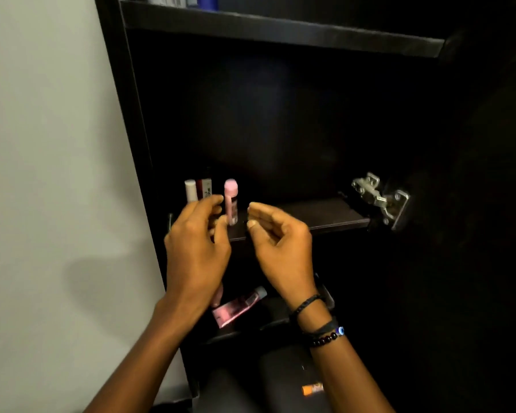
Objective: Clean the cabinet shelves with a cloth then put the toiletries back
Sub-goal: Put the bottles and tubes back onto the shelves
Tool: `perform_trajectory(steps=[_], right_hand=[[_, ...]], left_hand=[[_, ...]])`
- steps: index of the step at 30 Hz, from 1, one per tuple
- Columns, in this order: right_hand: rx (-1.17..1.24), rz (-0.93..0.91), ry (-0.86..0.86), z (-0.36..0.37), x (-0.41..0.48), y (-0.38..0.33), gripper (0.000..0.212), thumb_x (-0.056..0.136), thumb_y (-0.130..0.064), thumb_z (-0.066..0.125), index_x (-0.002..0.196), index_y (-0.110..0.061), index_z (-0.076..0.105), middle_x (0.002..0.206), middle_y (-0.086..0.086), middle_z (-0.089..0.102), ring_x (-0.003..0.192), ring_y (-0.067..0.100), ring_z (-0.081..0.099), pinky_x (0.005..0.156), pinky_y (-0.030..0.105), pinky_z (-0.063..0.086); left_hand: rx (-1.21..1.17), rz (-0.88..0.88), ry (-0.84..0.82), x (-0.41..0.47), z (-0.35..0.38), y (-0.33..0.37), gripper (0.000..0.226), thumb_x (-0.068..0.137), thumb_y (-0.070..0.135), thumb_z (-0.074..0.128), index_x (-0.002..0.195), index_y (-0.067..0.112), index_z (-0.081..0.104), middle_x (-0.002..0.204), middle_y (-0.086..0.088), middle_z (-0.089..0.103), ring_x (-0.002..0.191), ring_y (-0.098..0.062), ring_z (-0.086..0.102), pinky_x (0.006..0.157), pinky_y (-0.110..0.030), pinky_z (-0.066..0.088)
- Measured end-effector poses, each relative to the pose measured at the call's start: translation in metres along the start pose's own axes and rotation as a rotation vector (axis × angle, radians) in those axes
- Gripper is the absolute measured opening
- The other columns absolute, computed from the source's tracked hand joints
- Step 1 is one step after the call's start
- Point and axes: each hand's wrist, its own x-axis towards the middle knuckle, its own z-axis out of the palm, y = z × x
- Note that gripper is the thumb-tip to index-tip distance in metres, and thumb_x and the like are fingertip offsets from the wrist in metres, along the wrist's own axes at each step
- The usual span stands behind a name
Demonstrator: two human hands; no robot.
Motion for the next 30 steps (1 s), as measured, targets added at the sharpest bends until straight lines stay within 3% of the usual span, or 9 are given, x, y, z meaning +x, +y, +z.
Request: perform_trajectory(steps=[3, 6, 10, 13, 16, 18, 20, 24, 30], right_hand=[[0.101, -0.003, 0.182, -0.015, -0.029, 0.016, 0.021, 0.087, 0.003, 0.061, 0.103, -0.009, 0.069, 0.099, -0.002, 0.071, 0.095, 0.005, 0.068, 0.079, 0.013, 0.051], [0.106, 0.089, 0.304, -0.035, -0.069, 0.059, 0.022, 0.087, 0.006, 0.058, 0.099, -0.010, 0.068, 0.096, 0.001, 0.071, 0.091, 0.008, 0.069, 0.078, 0.017, 0.053], [-0.076, 0.361, 0.353, -0.066, -0.116, 0.143, 0.025, 0.086, 0.005, 0.059, 0.103, -0.011, 0.068, 0.100, 0.007, 0.071, 0.094, 0.015, 0.069, 0.078, 0.016, 0.052], [-0.308, 0.577, 0.356, -0.090, -0.148, 0.200, 0.030, 0.084, 0.009, 0.055, 0.109, -0.003, 0.066, 0.101, 0.018, 0.069, 0.084, 0.026, 0.066, 0.069, 0.006, 0.049], [-0.552, 0.827, 0.179, -0.110, -0.180, 0.244, 0.042, 0.082, 0.003, 0.059, 0.122, -0.007, 0.060, 0.107, 0.015, 0.068, 0.095, 0.026, 0.064, 0.089, 0.029, 0.052], [-0.672, 0.918, 0.018, -0.119, -0.195, 0.266, 0.048, 0.082, -0.001, 0.062, 0.128, -0.012, 0.056, 0.120, 0.012, 0.064, 0.110, 0.030, 0.061, 0.096, 0.033, 0.047], [-0.728, 0.934, -0.098, -0.125, -0.204, 0.282, 0.049, 0.082, -0.001, 0.059, 0.129, -0.014, 0.054, 0.130, 0.010, 0.057, 0.118, 0.030, 0.056, 0.100, 0.032, 0.043], [-0.862, 0.845, -0.371, -0.130, -0.207, 0.306, 0.050, 0.085, -0.002, 0.055, 0.133, -0.013, 0.049, 0.151, 0.006, 0.033, 0.131, 0.029, 0.044, 0.111, 0.034, 0.033], [-1.078, 0.806, -0.525, -0.136, -0.203, 0.335, 0.038, 0.091, -0.003, 0.044, 0.127, -0.009, 0.052, 0.137, 0.015, 0.043, 0.119, 0.035, 0.052, 0.102, 0.037, 0.040]], left_hand=[[-0.044, 0.105, -0.019, -0.020, -0.009, 0.005, 0.022, 0.089, 0.013, 0.061, 0.110, 0.013, 0.065, 0.100, 0.001, 0.065, 0.083, -0.010, 0.063, 0.073, -0.025, 0.054], [-0.038, 0.139, -0.143, -0.058, 0.000, -0.001, 0.019, 0.090, 0.018, 0.061, 0.108, 0.013, 0.066, 0.097, 0.002, 0.063, 0.075, -0.007, 0.060, 0.068, -0.021, 0.051], [-0.006, 0.005, -0.397, -0.113, 0.027, -0.026, 0.021, 0.086, 0.024, 0.064, 0.106, 0.021, 0.065, 0.101, 0.007, 0.064, 0.088, -0.010, 0.062, 0.076, -0.033, 0.053], [0.041, -0.119, -0.624, -0.147, 0.049, -0.047, 0.025, 0.083, 0.027, 0.065, 0.107, 0.028, 0.063, 0.100, 0.010, 0.064, 0.078, -0.008, 0.061, 0.078, -0.034, 0.053], [0.044, -0.193, -0.790, -0.166, 0.068, -0.062, 0.029, 0.082, 0.024, 0.065, 0.111, 0.027, 0.062, 0.100, 0.010, 0.063, 0.069, -0.009, 0.059, 0.079, -0.036, 0.052], [0.066, -0.227, -0.865, -0.172, 0.075, -0.068, 0.032, 0.083, 0.025, 0.064, 0.115, 0.027, 0.059, 0.104, 0.007, 0.062, 0.078, -0.013, 0.059, 0.086, -0.038, 0.050], [0.064, -0.245, -0.910, -0.177, 0.083, -0.074, 0.035, 0.084, 0.025, 0.063, 0.118, 0.026, 0.057, 0.108, 0.004, 0.060, 0.087, -0.018, 0.059, 0.089, -0.042, 0.048], [0.038, -0.203, -0.901, -0.181, 0.086, -0.083, 0.041, 0.083, 0.031, 0.061, 0.120, 0.016, 0.057, 0.106, -0.004, 0.062, 0.085, -0.016, 0.060, 0.083, -0.043, 0.051], [0.042, -0.207, -0.920, -0.187, 0.082, -0.102, 0.043, 0.082, 0.017, 0.069, 0.122, 0.015, 0.055, 0.102, -0.004, 0.063, 0.063, -0.005, 0.051, 0.070, -0.030, 0.050]])
